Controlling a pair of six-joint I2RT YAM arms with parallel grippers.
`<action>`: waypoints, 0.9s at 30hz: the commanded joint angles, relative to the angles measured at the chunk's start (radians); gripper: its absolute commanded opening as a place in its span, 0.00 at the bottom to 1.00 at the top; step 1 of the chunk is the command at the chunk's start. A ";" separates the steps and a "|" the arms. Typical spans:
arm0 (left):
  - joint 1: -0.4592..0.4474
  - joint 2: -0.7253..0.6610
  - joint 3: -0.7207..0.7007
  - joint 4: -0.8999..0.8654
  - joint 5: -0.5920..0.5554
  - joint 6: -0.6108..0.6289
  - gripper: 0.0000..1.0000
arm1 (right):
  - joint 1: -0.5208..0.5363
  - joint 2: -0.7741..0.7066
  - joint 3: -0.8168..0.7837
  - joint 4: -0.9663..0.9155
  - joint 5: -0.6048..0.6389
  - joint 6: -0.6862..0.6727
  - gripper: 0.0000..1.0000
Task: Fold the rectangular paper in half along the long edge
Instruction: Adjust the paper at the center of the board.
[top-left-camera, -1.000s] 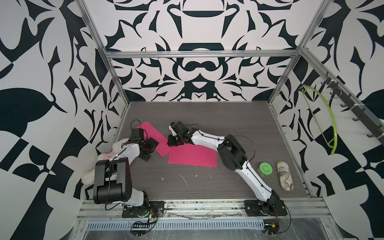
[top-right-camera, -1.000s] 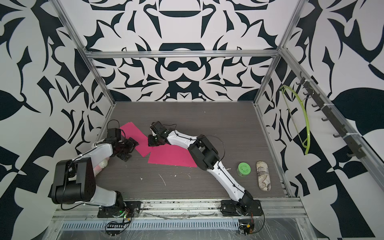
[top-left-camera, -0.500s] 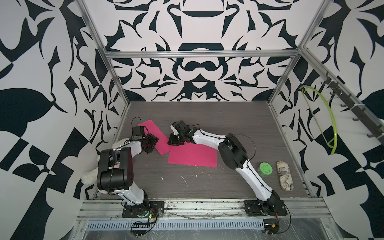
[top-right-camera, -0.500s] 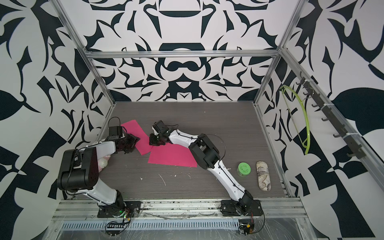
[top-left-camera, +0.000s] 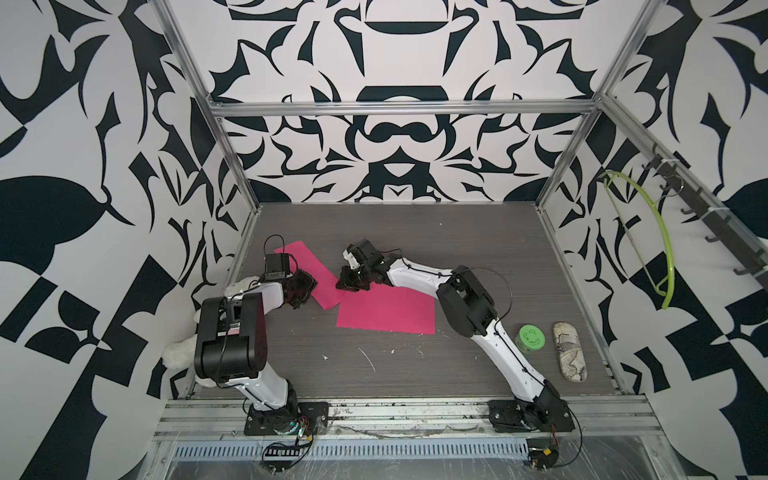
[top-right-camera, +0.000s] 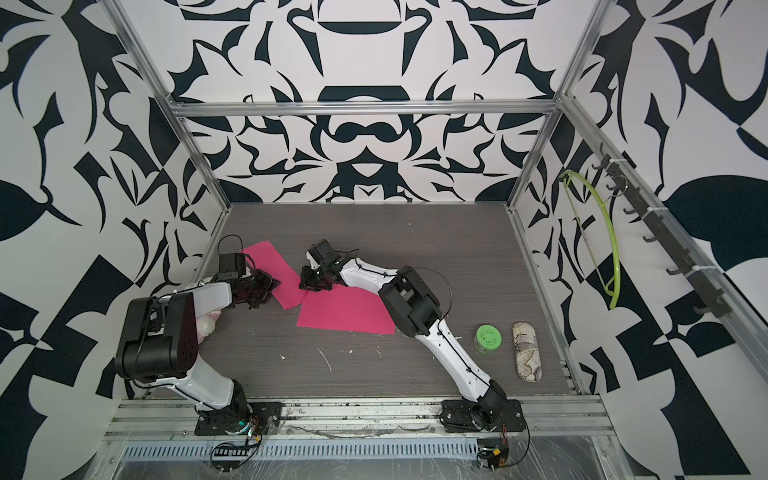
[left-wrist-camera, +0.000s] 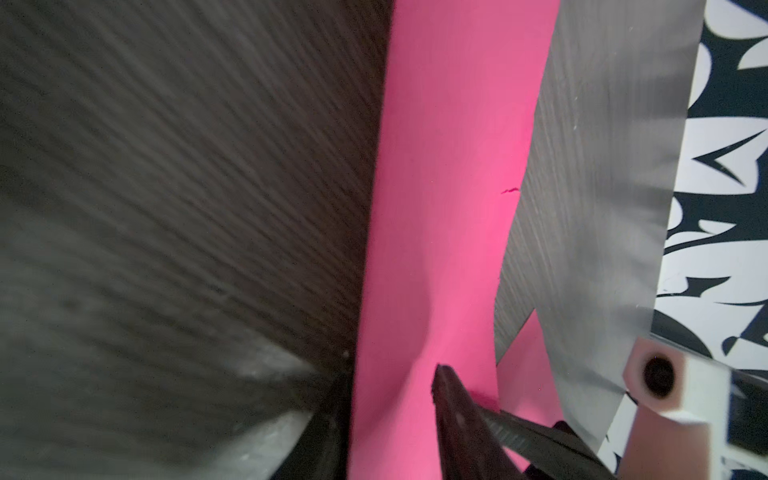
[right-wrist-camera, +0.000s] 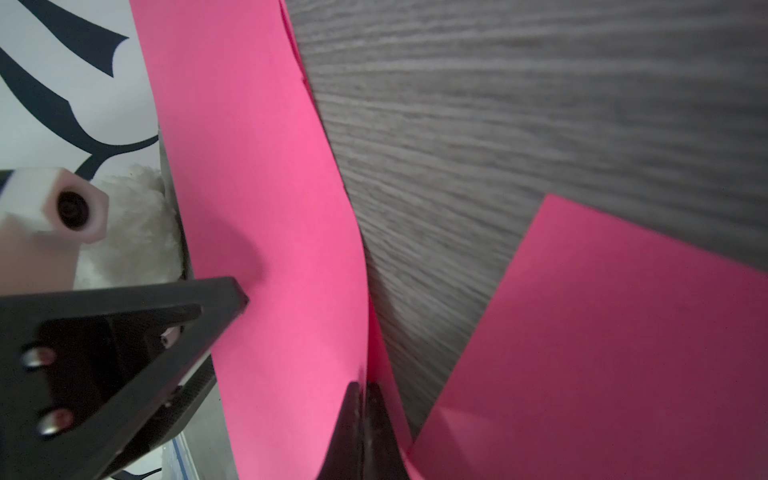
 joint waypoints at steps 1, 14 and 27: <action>-0.004 0.005 0.010 -0.105 -0.004 0.049 0.26 | -0.005 -0.005 -0.025 -0.057 -0.003 0.011 0.02; -0.075 -0.051 0.289 -0.488 -0.349 0.297 0.14 | -0.011 -0.240 -0.166 -0.002 0.059 -0.108 0.69; -0.229 0.151 0.700 -0.813 -1.050 0.644 0.13 | -0.025 -0.421 -0.379 -0.017 0.141 -0.189 0.81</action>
